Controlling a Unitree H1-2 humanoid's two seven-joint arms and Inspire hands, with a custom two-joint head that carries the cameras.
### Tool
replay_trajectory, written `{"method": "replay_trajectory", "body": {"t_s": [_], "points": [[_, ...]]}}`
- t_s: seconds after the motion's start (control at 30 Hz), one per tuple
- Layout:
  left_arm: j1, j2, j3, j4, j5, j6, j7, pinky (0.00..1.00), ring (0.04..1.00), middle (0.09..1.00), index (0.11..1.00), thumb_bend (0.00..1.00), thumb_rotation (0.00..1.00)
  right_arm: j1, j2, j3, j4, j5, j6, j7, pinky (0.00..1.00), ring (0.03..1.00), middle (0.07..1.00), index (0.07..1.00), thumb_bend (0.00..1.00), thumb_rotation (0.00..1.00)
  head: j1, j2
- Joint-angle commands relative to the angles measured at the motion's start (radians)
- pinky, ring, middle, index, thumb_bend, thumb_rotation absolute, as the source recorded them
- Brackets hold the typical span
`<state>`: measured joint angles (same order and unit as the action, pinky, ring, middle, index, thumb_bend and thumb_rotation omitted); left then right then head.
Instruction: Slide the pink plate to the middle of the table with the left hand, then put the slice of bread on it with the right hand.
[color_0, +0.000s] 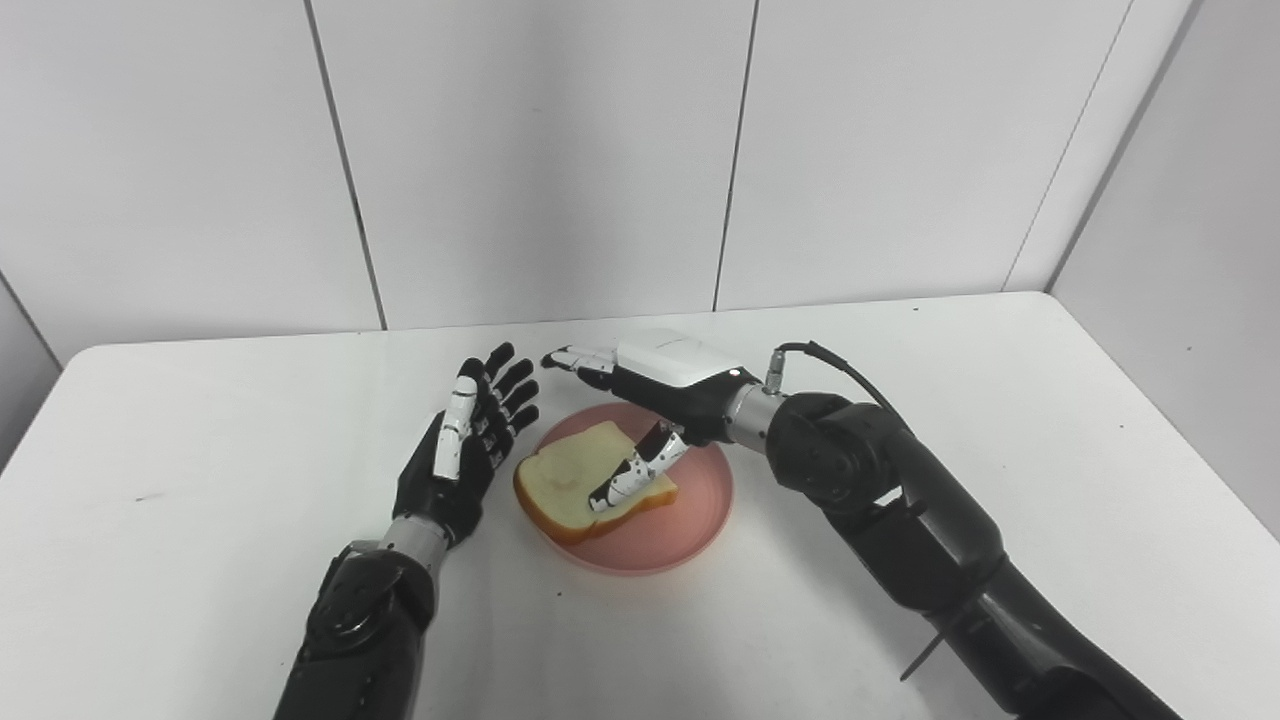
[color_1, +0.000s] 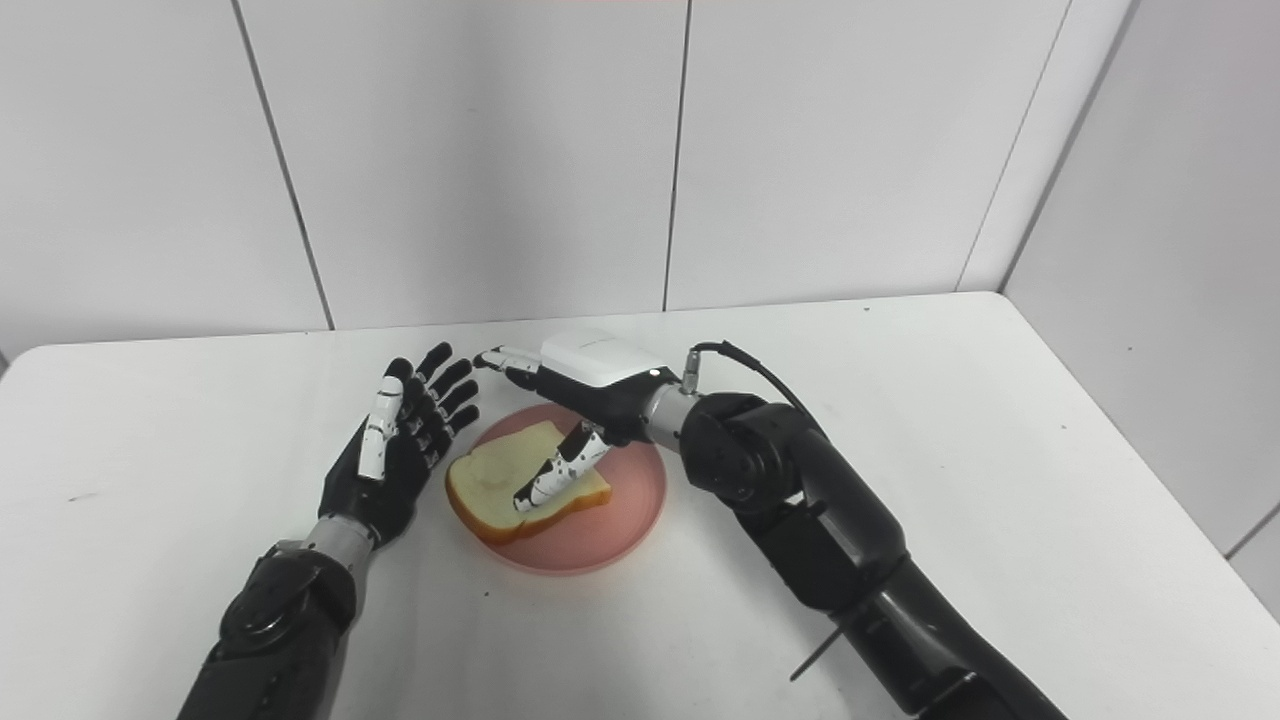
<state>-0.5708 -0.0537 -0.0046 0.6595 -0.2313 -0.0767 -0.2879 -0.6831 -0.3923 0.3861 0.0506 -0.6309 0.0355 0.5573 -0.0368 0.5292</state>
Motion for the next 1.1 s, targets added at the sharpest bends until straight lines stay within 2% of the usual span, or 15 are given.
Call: {"method": "replay_trajectory", "body": {"t_s": [0.0, 0.27, 0.37, 0.43, 0.5, 0.57, 0.6, 0.7, 0.77, 0.8, 0.83, 0.9, 0.93, 0.97, 1.07], "points": [[0.039, -0.001, -0.006, 0.043, 0.021, 0.059, 0.019, 0.95, 0.95, 0.951, 0.938, 0.56, 1.0, -0.054, -0.009, -0.027, -0.048, 0.003, 0.021, -0.006, 0.83, 0.918, 0.953, 0.952, 0.97, 0.4, 0.0, 0.001], [0.044, 0.002, -0.005, 0.023, 0.018, 0.076, 0.019, 0.95, 0.95, 0.95, 0.948, 0.56, 1.0, -0.054, -0.05, -0.055, -0.141, -0.017, 0.076, 0.051, 0.76, 0.919, 0.971, 0.951, 1.0, 0.39, -0.003, 0.002], [0.045, 0.004, -0.003, 0.02, 0.013, 0.079, 0.015, 0.96, 0.955, 0.956, 0.954, 0.56, 1.0, -0.048, -0.067, -0.078, -0.165, -0.001, 0.077, 0.06, 0.78, 0.932, 0.972, 0.946, 1.0, 0.36, -0.006, 0.003], [0.048, 0.004, 0.0, 0.014, 0.011, 0.084, 0.017, 0.96, 0.954, 0.953, 0.952, 0.57, 1.0, -0.042, -0.077, -0.104, -0.182, 0.015, 0.103, 0.07, 0.79, 0.938, 0.973, 0.953, 1.0, 0.36, -0.009, 0.004], [0.05, 0.004, 0.002, 0.006, 0.009, 0.089, 0.016, 0.95, 0.955, 0.954, 0.954, 0.57, 1.0, -0.028, -0.084, -0.136, -0.196, 0.04, 0.122, 0.062, 0.79, 0.933, 0.969, 0.953, 1.0, 0.36, -0.013, 0.004], [0.053, 0.004, 0.001, 0.0, 0.014, 0.082, 0.018, 0.95, 0.954, 0.955, 0.954, 0.57, 1.0, -0.002, -0.081, -0.164, -0.196, 0.051, 0.104, 0.017, 0.78, 0.911, 0.95, 0.946, 0.99, 0.38, -0.014, 0.001], [0.056, 0.005, -0.004, -0.009, 0.023, 0.078, 0.022, 0.95, 0.953, 0.955, 0.953, 0.57, 1.0, 0.018, -0.072, -0.182, -0.198, 0.048, 0.118, -0.01, 0.78, 0.902, 0.942, 0.943, 0.98, 0.39, -0.012, -0.002], [0.072, 0.004, -0.017, -0.049, 0.049, 0.068, 0.037, 0.96, 0.959, 0.956, 0.948, 0.59, 1.0, 0.072, -0.03, -0.237, -0.193, 0.058, 0.158, -0.084, 0.8, 0.911, 0.964, 0.983, 0.9, 0.56, -0.012, -0.006], [0.091, 0.001, -0.022, -0.093, 0.06, 0.069, 0.051, 0.96, 0.96, 0.956, 0.948, 0.59, 1.0, 0.105, -0.003, -0.266, -0.19, 0.068, 0.172, -0.132, 0.8, 0.918, 0.974, 0.993, 0.88, 0.59, -0.014, -0.009], [0.1, -0.001, -0.022, -0.115, 0.063, 0.072, 0.057, 0.97, 0.972, 0.968, 0.964, 0.58, 1.0, 0.118, 0.008, -0.275, -0.191, 0.069, 0.176, -0.149, 0.85, 0.957, 0.99, 0.998, 0.83, 0.75, -0.015, -0.011], [0.11, -0.002, -0.023, -0.136, 0.064, 0.071, 0.063, 0.98, 0.976, 0.972, 0.97, 0.58, 1.0, 0.133, 0.022, -0.289, -0.193, 0.083, 0.184, -0.163, 0.87, 0.97, 0.995, 0.999, 0.81, 0.81, -0.014, -0.016], [0.138, -0.011, -0.024, -0.191, 0.074, 0.061, 0.085, 0.99, 0.994, 0.994, 0.994, 0.55, 1.0, 0.17, 0.061, -0.329, -0.215, 0.136, 0.247, -0.172, 0.94, 0.994, 0.999, 1.0, 0.81, 0.95, -0.009, -0.036], [0.15, -0.015, -0.024, -0.212, 0.079, 0.056, 0.096, 1.0, 0.998, 0.998, 0.998, 0.53, 1.0, 0.185, 0.076, -0.344, -0.224, 0.158, 0.274, -0.176, 0.94, 0.998, 1.0, 1.0, 0.85, 0.98, -0.008, -0.037], [0.166, -0.021, -0.024, -0.239, 0.098, 0.034, 0.12, 0.99, 0.999, 1.0, 1.0, 0.5, 1.0, 0.208, 0.099, -0.376, -0.229, 0.221, 0.28, -0.181, 0.97, 1.0, 1.0, 1.0, 0.81, 0.99, -0.003, -0.042], [0.198, -0.035, -0.014, -0.28, 0.13, 0.002, 0.175, 0.99, 0.998, 1.0, 1.0, 0.49, 1.0, 0.267, 0.167, -0.451, -0.227, 0.377, 0.243, -0.219, 1.0, 1.0, 1.0, 1.0, 0.77, 1.0, 0.005, -0.044]]}}
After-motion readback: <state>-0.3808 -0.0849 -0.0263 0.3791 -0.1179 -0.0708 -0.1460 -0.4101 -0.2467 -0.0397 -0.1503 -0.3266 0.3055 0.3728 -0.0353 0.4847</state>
